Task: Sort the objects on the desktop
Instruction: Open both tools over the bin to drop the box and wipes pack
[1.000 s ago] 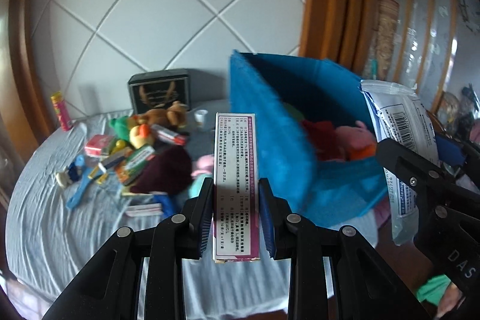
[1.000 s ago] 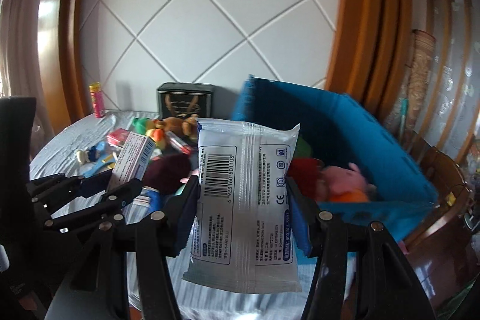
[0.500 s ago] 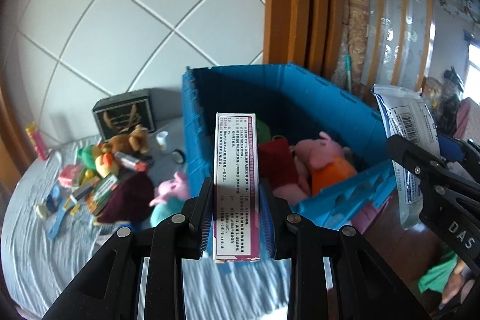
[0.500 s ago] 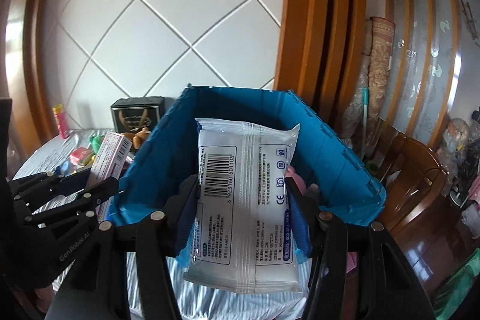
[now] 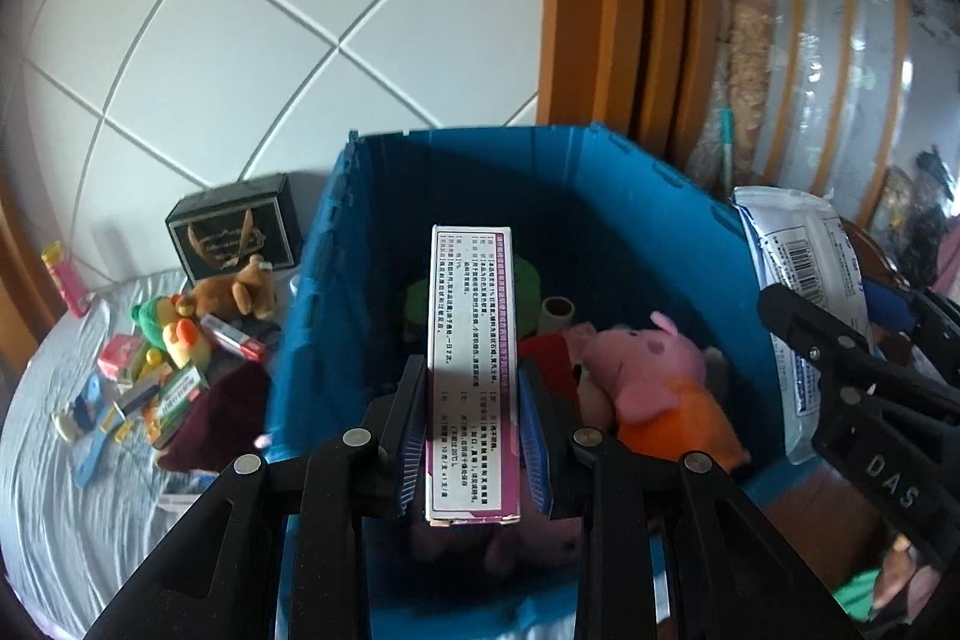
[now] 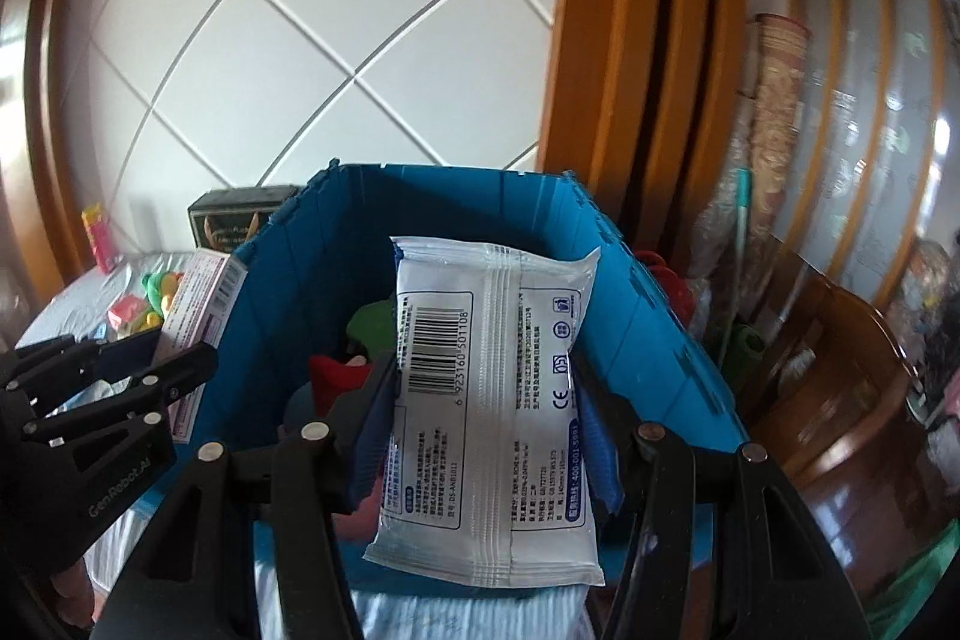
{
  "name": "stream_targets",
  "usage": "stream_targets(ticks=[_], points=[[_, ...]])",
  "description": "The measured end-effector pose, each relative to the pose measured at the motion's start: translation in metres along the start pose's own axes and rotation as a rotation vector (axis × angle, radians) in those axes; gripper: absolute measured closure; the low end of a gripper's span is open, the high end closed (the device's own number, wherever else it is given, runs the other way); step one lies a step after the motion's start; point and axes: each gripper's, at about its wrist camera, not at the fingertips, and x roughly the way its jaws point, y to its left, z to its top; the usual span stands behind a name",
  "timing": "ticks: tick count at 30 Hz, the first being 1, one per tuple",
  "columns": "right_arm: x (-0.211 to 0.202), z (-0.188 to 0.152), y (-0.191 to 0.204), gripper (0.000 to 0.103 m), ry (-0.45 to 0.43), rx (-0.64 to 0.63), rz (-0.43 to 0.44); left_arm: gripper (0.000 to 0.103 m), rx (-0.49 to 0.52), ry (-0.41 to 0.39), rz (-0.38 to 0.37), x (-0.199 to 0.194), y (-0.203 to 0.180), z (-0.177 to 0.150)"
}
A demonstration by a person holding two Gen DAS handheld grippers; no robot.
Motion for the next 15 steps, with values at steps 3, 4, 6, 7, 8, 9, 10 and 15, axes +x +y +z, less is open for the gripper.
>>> stream_targets(ticks=[3,4,6,7,8,9,10,15], points=[[0.023,0.002,-0.018,0.048,0.020,-0.020,0.030,0.075,-0.008,0.045,0.029,0.024,-0.022,0.004],[0.030,0.002,-0.024,0.048,0.027,-0.024,0.039,0.075,-0.013,0.053,0.034,0.029,-0.026,0.005],[0.044,0.000,-0.036,0.048,0.045,-0.031,0.053,0.075,-0.019,0.075,0.045,0.040,-0.036,0.006],[0.049,-0.001,-0.041,0.048,0.052,-0.031,0.058,0.075,-0.017,0.082,0.052,0.044,-0.040,0.006],[0.054,-0.003,-0.046,0.048,0.058,-0.029,0.064,0.075,-0.015,0.088,0.061,0.048,-0.044,0.006],[0.059,-0.004,-0.051,0.048,0.063,-0.026,0.070,0.075,-0.015,0.094,0.068,0.052,-0.047,0.006],[0.063,-0.006,-0.054,0.048,0.068,-0.024,0.075,0.075,-0.020,0.100,0.072,0.055,-0.048,0.006],[0.075,-0.016,-0.061,0.048,0.102,-0.026,0.092,0.075,-0.030,0.130,0.092,0.066,-0.054,0.004]])
